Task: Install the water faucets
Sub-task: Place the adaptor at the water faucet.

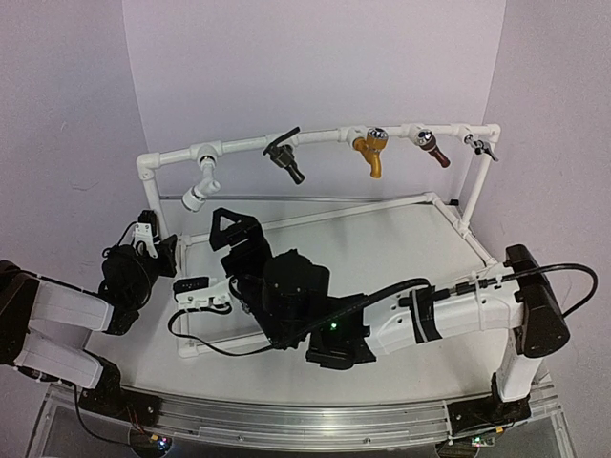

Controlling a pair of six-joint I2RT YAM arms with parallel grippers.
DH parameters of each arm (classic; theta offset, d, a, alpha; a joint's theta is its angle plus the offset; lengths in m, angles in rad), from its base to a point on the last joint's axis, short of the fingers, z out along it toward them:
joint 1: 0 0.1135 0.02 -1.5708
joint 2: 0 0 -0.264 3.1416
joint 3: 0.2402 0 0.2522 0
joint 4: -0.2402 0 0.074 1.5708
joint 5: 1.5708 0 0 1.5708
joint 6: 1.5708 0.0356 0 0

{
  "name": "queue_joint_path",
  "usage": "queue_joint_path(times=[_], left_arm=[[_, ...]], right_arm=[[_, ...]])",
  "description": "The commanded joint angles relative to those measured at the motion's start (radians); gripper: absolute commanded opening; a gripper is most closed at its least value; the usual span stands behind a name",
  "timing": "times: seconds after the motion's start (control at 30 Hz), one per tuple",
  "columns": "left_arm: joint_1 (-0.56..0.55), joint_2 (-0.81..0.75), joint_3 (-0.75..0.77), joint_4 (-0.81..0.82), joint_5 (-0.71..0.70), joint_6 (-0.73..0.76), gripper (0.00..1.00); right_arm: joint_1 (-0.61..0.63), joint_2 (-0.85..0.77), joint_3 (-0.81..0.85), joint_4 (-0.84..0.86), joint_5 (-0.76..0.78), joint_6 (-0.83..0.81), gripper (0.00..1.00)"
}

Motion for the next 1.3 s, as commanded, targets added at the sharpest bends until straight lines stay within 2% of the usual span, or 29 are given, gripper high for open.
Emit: queue_joint_path(times=[0.0, 0.13, 0.43, 0.67, 0.77, 0.9, 1.07, 1.27], left_arm=[[-0.026, 0.006, 0.040, 0.016, 0.130, -0.028, 0.00], [-0.026, 0.003, 0.037, 0.015, 0.133, -0.028, 0.00], [-0.026, 0.006, 0.039, 0.015, 0.135, -0.030, 0.00], [-0.026, 0.000, 0.036, 0.014, 0.134, -0.030, 0.00], [-0.026, 0.002, 0.038, 0.014, 0.135, -0.028, 0.00], [-0.027, 0.005, 0.040, 0.014, 0.135, -0.027, 0.00], [-0.027, 0.012, 0.041, 0.018, 0.136, -0.028, 0.00], [-0.026, 0.010, 0.038, 0.021, 0.136, -0.029, 0.00]], right_arm=[[-0.005, 0.070, 0.154, 0.054, -0.058, -0.213, 0.96], [-0.037, 0.113, 0.234, -0.054, -0.066, -0.191, 0.93], [-0.093, 0.207, 0.379, -0.114, -0.080, -0.180, 0.92], [-0.132, 0.300, 0.524, -0.172, -0.093, -0.147, 0.87], [-0.138, 0.336, 0.579, -0.192, -0.084, -0.110, 0.81], [-0.145, 0.366, 0.616, -0.193, -0.076, -0.077, 0.61], [-0.152, 0.410, 0.684, -0.189, -0.073, -0.028, 0.57], [-0.154, 0.438, 0.729, -0.187, -0.058, 0.132, 0.34]])
